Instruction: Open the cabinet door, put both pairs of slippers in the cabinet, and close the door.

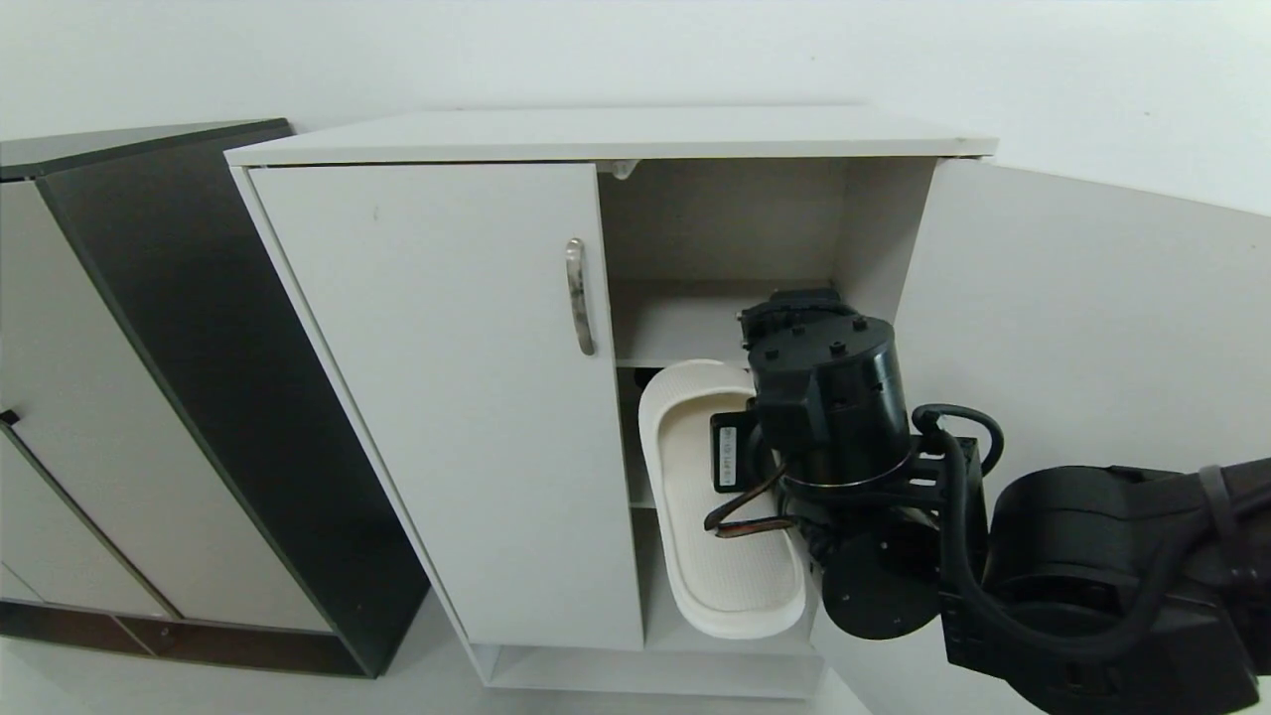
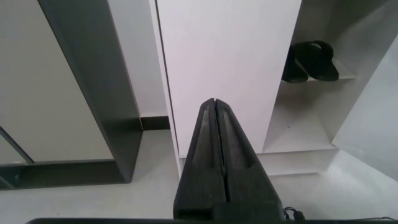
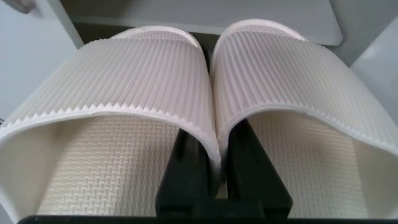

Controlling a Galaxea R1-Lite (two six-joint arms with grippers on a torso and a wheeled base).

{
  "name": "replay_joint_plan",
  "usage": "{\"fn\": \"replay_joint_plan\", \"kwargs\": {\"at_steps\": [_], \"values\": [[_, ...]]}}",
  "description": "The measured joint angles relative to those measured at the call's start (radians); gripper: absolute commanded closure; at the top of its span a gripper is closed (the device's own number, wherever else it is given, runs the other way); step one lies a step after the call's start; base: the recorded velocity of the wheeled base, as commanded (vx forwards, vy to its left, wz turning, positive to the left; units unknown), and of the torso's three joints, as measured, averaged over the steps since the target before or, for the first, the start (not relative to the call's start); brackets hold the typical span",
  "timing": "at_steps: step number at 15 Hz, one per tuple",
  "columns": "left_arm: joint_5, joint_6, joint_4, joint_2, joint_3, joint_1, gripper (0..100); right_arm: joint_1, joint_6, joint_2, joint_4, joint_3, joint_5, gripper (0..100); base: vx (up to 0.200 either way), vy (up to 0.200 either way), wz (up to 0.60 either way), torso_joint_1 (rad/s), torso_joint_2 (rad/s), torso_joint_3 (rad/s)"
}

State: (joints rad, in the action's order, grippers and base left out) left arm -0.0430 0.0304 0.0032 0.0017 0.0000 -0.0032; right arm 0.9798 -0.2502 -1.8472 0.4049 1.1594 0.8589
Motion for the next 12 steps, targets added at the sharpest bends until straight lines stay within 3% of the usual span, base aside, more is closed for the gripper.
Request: {"fn": "replay_joint_plan", "kwargs": {"at_steps": [5, 12], "values": [[0.000, 0.000, 0.000, 0.000, 0.000, 0.000, 100, -0.035, 0.079, 0.006, -0.029, 0.020, -0.010, 100, 0.000, 0.000, 0.00, 0.000, 0.00, 0.000], [0.000, 0.000, 0.000, 0.000, 0.000, 0.000, 100, -0.059, 0.072, -0.001, -0.039, 0.029, -0.030, 100, 0.000, 0.000, 0.00, 0.000, 0.00, 0.000]]}}
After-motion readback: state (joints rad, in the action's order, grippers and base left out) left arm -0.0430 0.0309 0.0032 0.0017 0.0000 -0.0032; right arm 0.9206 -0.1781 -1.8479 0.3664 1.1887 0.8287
